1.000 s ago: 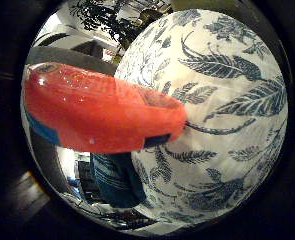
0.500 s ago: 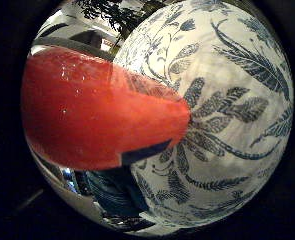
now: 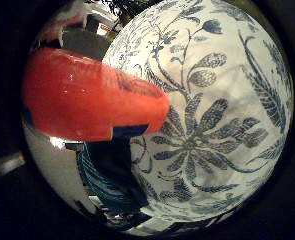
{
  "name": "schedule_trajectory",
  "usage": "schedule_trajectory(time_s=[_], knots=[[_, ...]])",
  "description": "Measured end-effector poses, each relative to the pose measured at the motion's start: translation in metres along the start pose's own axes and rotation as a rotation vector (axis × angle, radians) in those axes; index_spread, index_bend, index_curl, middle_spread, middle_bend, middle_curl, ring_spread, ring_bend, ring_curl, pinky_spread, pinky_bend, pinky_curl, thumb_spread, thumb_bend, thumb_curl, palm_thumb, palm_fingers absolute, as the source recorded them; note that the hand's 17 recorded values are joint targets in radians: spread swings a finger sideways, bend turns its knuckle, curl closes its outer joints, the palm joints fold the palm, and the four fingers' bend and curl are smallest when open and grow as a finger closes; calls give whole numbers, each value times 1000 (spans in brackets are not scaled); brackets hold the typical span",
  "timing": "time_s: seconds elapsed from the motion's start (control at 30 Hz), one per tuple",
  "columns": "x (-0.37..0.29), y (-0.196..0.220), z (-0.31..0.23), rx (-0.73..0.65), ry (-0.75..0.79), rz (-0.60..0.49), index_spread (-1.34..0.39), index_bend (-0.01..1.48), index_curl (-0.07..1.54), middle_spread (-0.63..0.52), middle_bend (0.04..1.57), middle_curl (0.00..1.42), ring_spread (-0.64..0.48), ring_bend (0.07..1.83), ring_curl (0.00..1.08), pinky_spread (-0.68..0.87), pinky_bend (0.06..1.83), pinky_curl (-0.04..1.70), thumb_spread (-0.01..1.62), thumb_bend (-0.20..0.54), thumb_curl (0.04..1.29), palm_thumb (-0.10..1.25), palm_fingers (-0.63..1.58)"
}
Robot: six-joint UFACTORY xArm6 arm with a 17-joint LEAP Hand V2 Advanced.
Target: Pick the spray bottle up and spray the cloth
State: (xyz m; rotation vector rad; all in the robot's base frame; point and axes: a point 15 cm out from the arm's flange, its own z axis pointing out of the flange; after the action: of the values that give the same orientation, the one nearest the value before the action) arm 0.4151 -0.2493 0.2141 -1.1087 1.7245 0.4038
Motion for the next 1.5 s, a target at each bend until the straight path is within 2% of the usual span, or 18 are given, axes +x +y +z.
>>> schedule_trajectory(time_s=[0.13,0.37,0.73,0.83,1.03,1.5], knots=[[-6,-2,1,-5,5,-15,-235,1121,818,-119,1330,734,-201,1394,654,-217,1291,756,828,-1,488,1024,1147],[-20,-6,-11,-2,35,-57,-197,1194,826,-106,1386,724,-199,1405,702,-178,1275,926,827,-9,596,1126,1099],[-45,8,-55,-193,209,-107,-176,1215,812,-102,1407,697,-200,1398,746,-157,1147,1174,861,-12,709,1151,1097],[-63,12,-74,-280,265,-119,-174,1215,808,-101,1408,692,-201,1392,755,-158,1118,1223,865,-13,729,1147,1100],[-102,8,-109,-344,373,-161,-173,1212,803,-101,1407,684,-203,1378,768,-163,1077,1298,874,-13,757,1139,1107],[-164,40,-99,-620,704,-330,-176,1203,805,-100,1414,673,-205,1365,785,-178,1027,1386,876,-14,788,1117,1119]])
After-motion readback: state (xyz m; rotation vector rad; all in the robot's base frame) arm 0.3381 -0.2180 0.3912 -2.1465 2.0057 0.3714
